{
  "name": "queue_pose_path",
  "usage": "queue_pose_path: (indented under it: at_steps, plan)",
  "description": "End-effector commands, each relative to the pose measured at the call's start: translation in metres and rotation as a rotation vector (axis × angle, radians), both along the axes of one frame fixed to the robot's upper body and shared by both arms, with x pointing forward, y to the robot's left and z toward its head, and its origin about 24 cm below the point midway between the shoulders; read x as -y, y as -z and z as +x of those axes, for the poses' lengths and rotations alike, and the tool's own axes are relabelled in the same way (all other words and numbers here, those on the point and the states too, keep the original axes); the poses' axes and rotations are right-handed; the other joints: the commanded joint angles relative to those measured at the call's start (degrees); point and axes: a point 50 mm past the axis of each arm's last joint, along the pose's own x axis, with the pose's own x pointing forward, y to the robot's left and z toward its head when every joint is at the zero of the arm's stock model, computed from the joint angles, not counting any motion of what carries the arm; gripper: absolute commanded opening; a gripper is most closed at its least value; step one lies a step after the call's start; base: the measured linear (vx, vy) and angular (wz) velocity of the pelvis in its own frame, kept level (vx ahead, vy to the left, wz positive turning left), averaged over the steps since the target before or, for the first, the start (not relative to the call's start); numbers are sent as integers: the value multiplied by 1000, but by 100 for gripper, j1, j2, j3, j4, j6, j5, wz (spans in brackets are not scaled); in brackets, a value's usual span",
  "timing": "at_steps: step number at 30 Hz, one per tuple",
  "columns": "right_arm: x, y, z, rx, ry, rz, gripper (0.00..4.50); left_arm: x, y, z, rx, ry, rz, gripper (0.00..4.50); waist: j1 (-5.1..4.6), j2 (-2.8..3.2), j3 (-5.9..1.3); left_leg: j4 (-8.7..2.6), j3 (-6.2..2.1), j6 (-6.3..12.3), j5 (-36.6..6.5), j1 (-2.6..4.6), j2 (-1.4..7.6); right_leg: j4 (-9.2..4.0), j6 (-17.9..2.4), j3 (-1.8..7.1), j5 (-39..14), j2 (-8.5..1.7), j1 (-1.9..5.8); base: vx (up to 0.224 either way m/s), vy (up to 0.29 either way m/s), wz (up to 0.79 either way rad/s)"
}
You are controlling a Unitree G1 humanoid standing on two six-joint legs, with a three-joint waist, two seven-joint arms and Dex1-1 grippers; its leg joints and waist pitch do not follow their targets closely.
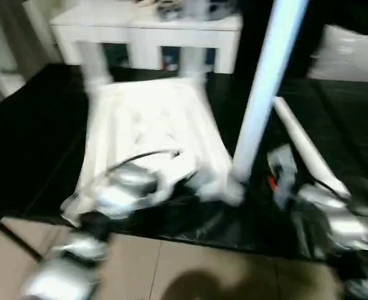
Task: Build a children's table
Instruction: Rotate leg to tighten, then rotate table base
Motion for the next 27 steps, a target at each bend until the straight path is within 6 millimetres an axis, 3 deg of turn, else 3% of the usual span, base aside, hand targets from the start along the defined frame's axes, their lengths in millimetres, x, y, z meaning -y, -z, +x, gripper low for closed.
queue_pose_path:
  at_steps: [1, 3, 5, 7, 10, 11, 14, 15, 17, 19, 21, 24, 27]
  plan:
    - [-26, 1, 2, -9, -29, 34, 251, 5, -9, 12, 56, -142, -37, 0, -55, -132, -261, -348, -54, 489, -1233, 13, 111, -654, 86, 144, -3302, -336, 239, 0, 0, 0]
    - [-26, -1, 3, 14, -8, 51, 251, 7, -13, 15, 85, -153, -43, 0, -74, -137, -267, -334, -53, 495, -1300, 13, 88, -652, 91, 132, -3332, -339, 245, 0, 0, 0]
    - [-26, -2, 2, 28, -1, 48, 321, 8, -15, 15, 97, -145, -46, 0, -65, -121, -291, -366, -75, 557, -1161, -48, 121, -605, 41, 171, -3108, -371, 291, 0, 0, 0]
    - [-24, -3, 1, 51, 35, 60, 321, 8, -18, 16, 134, -138, -43, 0, -56, -110, -306, -385, -90, 593, -1037, -75, 164, -539, -103, 215, -2782, -384, 296, 0, 0, 0]
    - [-18, 0, -3, 33, 77, 64, 364, 6, -17, 17, 157, -126, -26, 0, -31, -116, -342, -384, -90, 672, -698, -114, 186, -428, -330, 279, -2286, -407, 325, 0, 0, 0]
    - [-17, 1, -4, 29, 89, 60, 366, 6, -17, 17, 160, -129, -25, 0, -31, -124, -356, -377, -99, 725, -530, -163, 182, -375, -390, 293, -2066, -406, 363, 0, 0, 0]
    - [-9, 8, -11, 8, 124, 14, 404, 6, -18, 19, 181, -132, -30, 0, 9, -132, -417, -316, -86, 919, -3, -201, 175, -237, -617, 338, -1356, -414, 350, 0, 0, 0]
    - [-6, 9, -15, 7, 135, 21, 412, 6, -19, 19, 192, -136, -38, 0, 12, -168, -408, -314, -83, 986, 79, -213, 175, -235, -627, 340, -1271, -401, 352, 0, 0, 0]
    - [-3, 7, -22, 22, 128, 22, 415, 7, -22, 20, 185, -141, -82, 27, 65, -137, -381, -313, -63, 1068, 53, -183, 184, -262, -630, 343, -1405, -407, 327, 0, 0, 0]
    - [-3, 5, -28, 35, 88, 13, 434, 9, -25, 18, 190, -115, -113, 54, 94, -115, -380, -321, -67, 1028, -3, -173, 203, -258, -616, 339, -1495, -409, 325, 0, 0, 0]
    - [-2, 3, -32, 41, 67, 12, 444, 11, -27, 17, 203, -102, -131, 54, 121, -126, -378, -328, -68, 990, -88, -178, 208, -271, -579, 341, -1571, -410, 330, 0, 0, 0]
    - [-1, -3, -42, 60, -16, -25, 450, 11, -36, 16, 273, -103, -191, 97, 132, -124, -332, -356, -68, 845, -443, -156, 213, -338, -445, 334, -1959, -393, 327, 0, 0, 0]
    - [2, -2, -48, 29, -55, -75, 450, 5, -38, 16, 284, -129, -205, 101, 128, -140, -318, -366, -56, 788, -574, -151, 201, -367, -342, 338, -2157, -382, 319, 0, 0, 0]
